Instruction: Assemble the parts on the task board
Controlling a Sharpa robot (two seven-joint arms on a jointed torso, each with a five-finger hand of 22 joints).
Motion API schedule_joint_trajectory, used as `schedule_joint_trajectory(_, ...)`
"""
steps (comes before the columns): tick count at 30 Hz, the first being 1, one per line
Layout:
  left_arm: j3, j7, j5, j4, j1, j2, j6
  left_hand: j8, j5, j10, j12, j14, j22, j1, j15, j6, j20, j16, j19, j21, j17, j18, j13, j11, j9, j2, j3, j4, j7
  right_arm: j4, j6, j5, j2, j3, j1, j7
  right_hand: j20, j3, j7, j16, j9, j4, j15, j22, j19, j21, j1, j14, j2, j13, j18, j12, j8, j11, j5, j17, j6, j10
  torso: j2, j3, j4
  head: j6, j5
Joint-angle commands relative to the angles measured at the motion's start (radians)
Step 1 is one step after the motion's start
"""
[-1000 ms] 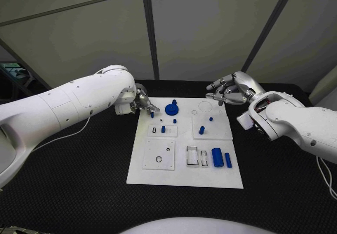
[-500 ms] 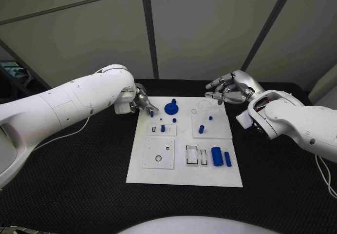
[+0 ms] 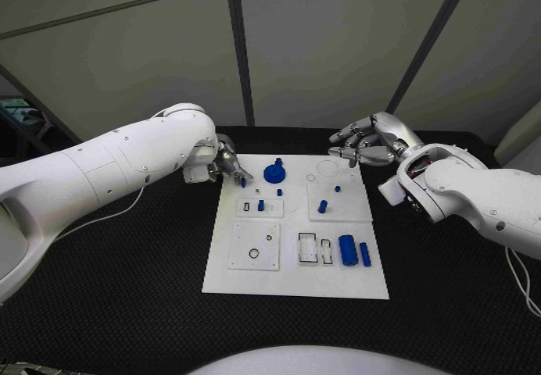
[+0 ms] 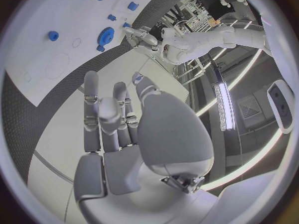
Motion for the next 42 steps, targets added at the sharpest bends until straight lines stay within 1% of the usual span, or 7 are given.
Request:
schedule_joint_trajectory(1, 0.000, 0.004, -0.008, 0.000, 0.001, 0.001, 0.014, -0.005, 0.003, 0.000, 0.002, 0.071, 0.004, 0.016, 0.002, 0.010, -0.001, -0.002, 0.007, 0.007, 0.156, 0.015, -0.001, -0.004, -0.002, 0.006, 0.003, -0.011, -0.001, 0.000, 0.006, 0.002, 0.002, 0.001, 0.001, 0.003, 0.002, 0.002, 0.000, -0.004, -0.001, 0.003, 0.003, -0.001, 0.005, -0.003, 0.000, -0.003, 0.001, -0.001, 0.013, -0.005, 0.005, -0.001, 0.005, 0.001, -0.005, -0.005, 0.000, -0.0003, 0.0003, 0.000, 0.001)
schedule_joint_trajectory(4, 0.000, 0.007, -0.008, 0.001, 0.001, 0.001, 0.011, -0.004, 0.003, 0.000, 0.002, 0.071, 0.005, 0.035, 0.000, 0.012, -0.001, -0.001, 0.007, 0.007, 0.156, 0.015, -0.002, -0.006, -0.005, 0.019, 0.013, -0.023, -0.003, 0.000, 0.006, 0.002, 0.002, 0.001, 0.001, 0.003, 0.002, 0.002, 0.000, -0.004, -0.001, 0.003, 0.003, -0.001, 0.005, -0.003, 0.000, -0.003, 0.001, -0.001, 0.013, -0.005, 0.005, -0.001, 0.005, 0.001, -0.005, -0.005, 0.000, -0.0005, 0.0004, -0.001, 0.002)
schedule_joint_trajectory(11, 0.000, 0.035, 0.025, 0.005, 0.001, -0.006, -0.025, -0.008, 0.002, -0.017, -0.024, 0.071, 0.000, 0.150, -0.012, 0.007, -0.011, -0.001, 0.000, 0.000, 0.156, 0.017, -0.028, -0.022, -0.014, 0.084, 0.109, -0.096, -0.019, -0.001, 0.006, 0.002, 0.002, 0.001, 0.001, 0.003, 0.002, 0.003, 0.000, -0.004, -0.001, 0.003, 0.003, -0.001, 0.006, -0.004, 0.003, -0.002, 0.001, -0.001, 0.013, -0.006, 0.005, -0.001, 0.006, 0.002, -0.005, -0.005, 0.000, 0.0003, 0.0002, -0.001, 0.002)
schedule_joint_trajectory(14, 0.000, 0.046, 0.040, 0.009, 0.001, -0.012, -0.044, -0.006, 0.001, -0.020, -0.035, 0.071, 0.000, 0.165, -0.013, 0.006, -0.015, -0.001, -0.001, -0.001, 0.156, 0.016, -0.037, -0.020, -0.014, 0.084, 0.142, -0.114, -0.017, -0.003, 0.007, 0.002, 0.003, 0.001, 0.001, 0.003, 0.002, 0.003, 0.000, -0.004, -0.001, 0.003, 0.003, -0.001, 0.006, -0.004, 0.003, -0.002, 0.001, -0.001, 0.013, -0.006, 0.005, -0.001, 0.006, 0.002, -0.005, -0.005, 0.000, -0.0001, 0.0006, -0.002, 0.003)
schedule_joint_trajectory(22, 0.000, 0.056, 0.117, 0.057, 0.000, -0.052, -0.085, 0.016, 0.001, -0.008, -0.046, 0.073, 0.009, 0.134, -0.013, 0.002, -0.018, 0.002, 0.001, 0.001, 0.161, 0.014, -0.048, -0.020, -0.005, 0.053, 0.250, -0.134, -0.015, -0.005, 0.008, 0.002, 0.001, 0.001, 0.001, 0.002, 0.002, 0.003, 0.000, -0.004, -0.001, 0.003, 0.003, -0.001, 0.006, -0.004, 0.003, -0.002, 0.001, -0.001, 0.013, -0.006, 0.005, -0.001, 0.006, 0.002, -0.005, -0.005, 0.000, 0.0001, 0.0011, -0.004, 0.004)
schedule_joint_trajectory(31, 0.000, 0.048, 0.179, 0.191, -0.001, -0.140, -0.132, 0.044, 0.001, -0.005, -0.070, 0.075, 0.016, 0.069, -0.015, -0.002, -0.020, 0.006, 0.003, 0.001, 0.167, 0.014, -0.078, -0.023, 0.006, 0.007, 0.366, -0.147, -0.018, -0.007, 0.009, 0.002, -0.004, 0.001, 0.001, 0.000, 0.002, 0.004, 0.000, -0.005, -0.001, 0.003, 0.003, -0.002, 0.006, -0.004, 0.004, -0.002, 0.002, -0.002, 0.013, -0.006, 0.005, -0.001, 0.007, 0.001, -0.005, -0.005, -0.004, -0.0018, 0.0103, -0.005, 0.003)
schedule_joint_trajectory(42, -0.001, 0.023, 0.148, 0.331, -0.018, -0.223, -0.196, 0.067, 0.001, 0.014, -0.058, 0.080, 0.042, 0.031, -0.020, -0.001, -0.023, 0.013, 0.021, 0.017, 0.179, 0.010, -0.069, -0.027, 0.012, -0.024, 0.439, -0.165, -0.024, -0.008, 0.011, 0.002, -0.006, 0.001, 0.001, -0.002, 0.002, 0.004, 0.000, -0.006, -0.001, 0.003, 0.003, -0.002, 0.007, -0.005, 0.003, -0.002, 0.001, -0.002, 0.013, -0.006, 0.005, -0.001, 0.008, 0.000, -0.005, -0.005, -0.003, -0.0009, 0.0081, -0.004, 0.011)
